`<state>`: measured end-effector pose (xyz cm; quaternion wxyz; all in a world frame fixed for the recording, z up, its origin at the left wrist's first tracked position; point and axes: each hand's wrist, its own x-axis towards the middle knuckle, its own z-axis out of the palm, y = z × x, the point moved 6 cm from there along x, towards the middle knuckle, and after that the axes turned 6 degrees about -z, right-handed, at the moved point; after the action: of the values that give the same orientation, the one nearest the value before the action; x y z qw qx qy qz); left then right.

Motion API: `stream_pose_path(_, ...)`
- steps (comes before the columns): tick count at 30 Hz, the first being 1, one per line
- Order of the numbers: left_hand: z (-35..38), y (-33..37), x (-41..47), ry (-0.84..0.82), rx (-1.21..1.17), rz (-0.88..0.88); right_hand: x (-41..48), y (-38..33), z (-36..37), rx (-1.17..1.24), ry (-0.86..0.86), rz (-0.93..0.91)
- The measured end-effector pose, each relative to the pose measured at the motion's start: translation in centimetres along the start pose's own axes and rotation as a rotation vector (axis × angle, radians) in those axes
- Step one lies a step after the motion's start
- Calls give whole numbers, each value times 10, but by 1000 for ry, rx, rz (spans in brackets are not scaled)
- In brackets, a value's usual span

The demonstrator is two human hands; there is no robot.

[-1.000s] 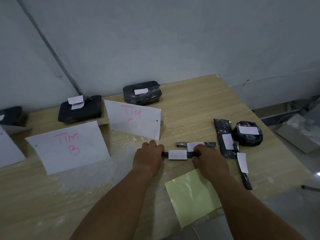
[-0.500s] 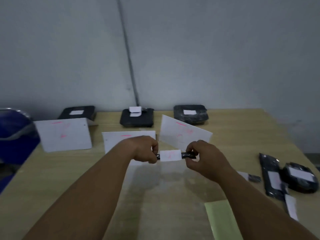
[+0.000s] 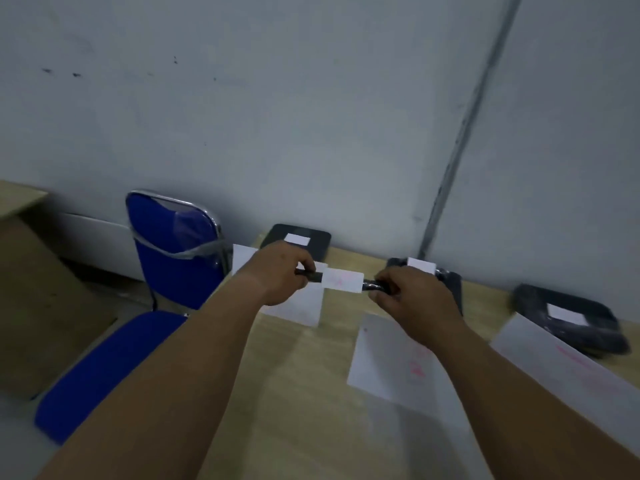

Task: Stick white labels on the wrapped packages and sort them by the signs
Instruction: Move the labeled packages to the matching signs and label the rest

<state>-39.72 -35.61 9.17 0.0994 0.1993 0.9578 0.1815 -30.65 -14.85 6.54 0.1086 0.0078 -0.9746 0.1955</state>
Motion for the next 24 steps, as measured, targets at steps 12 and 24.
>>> stream_pose_path(12, -27, -120, 190, -23, 108, 34, 195, -5, 90, -31, -98, 211)
stream_pose_path(24, 25, -168, 243, -232, 153, 12, 222, 16, 159, 4, -341, 307)
